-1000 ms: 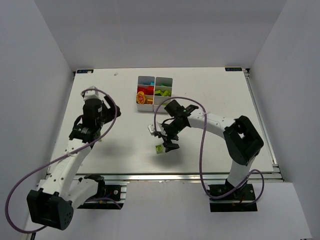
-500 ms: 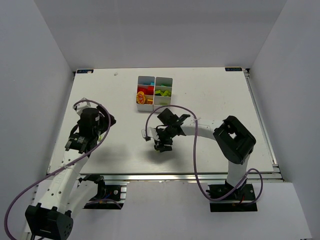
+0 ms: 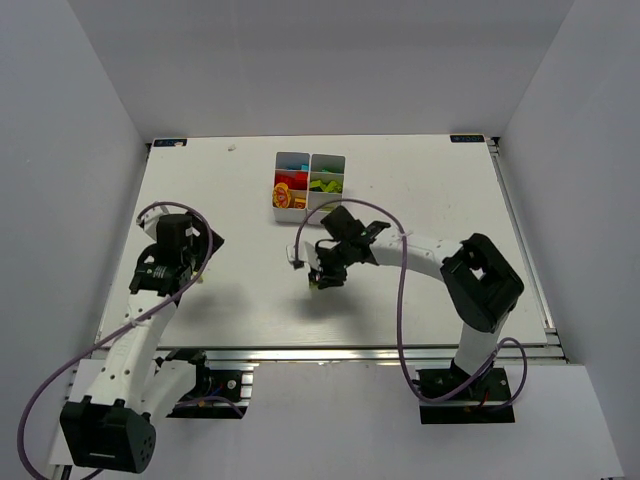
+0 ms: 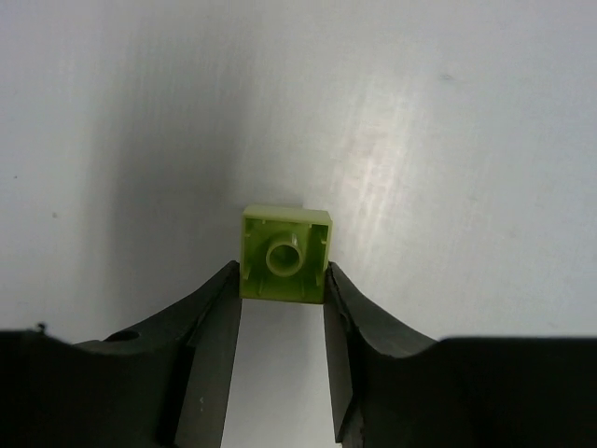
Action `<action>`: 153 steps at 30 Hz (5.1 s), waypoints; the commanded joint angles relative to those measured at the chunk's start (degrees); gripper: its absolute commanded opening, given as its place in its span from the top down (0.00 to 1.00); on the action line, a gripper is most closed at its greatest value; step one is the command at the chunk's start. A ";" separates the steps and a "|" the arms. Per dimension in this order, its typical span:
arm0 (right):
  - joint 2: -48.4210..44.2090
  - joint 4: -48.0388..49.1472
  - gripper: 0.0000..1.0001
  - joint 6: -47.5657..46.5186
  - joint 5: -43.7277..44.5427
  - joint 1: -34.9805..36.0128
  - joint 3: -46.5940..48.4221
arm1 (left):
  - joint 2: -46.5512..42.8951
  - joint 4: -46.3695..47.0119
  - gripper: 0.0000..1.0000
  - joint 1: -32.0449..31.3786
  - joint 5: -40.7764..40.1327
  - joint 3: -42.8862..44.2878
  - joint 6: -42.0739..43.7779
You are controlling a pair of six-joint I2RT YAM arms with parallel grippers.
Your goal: Sort the legos into containers by color
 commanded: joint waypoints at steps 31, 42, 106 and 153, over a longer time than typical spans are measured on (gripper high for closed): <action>12.23 9.66 0.44 8.73 14.96 -14.15 28.55 | 7.88 -3.82 0.14 4.87 1.71 -0.02 13.58; 8.72 8.17 0.25 10.66 11.98 -15.29 27.15 | 12.36 -3.47 0.14 5.31 0.13 1.30 14.47; -8.07 7.90 0.94 25.17 -7.36 -26.80 20.03 | 44.79 30.64 0.84 -18.85 12.98 24.40 -24.99; -12.73 6.76 0.76 24.64 -8.86 -30.05 16.42 | 54.91 17.10 0.47 -26.24 6.28 42.35 -29.57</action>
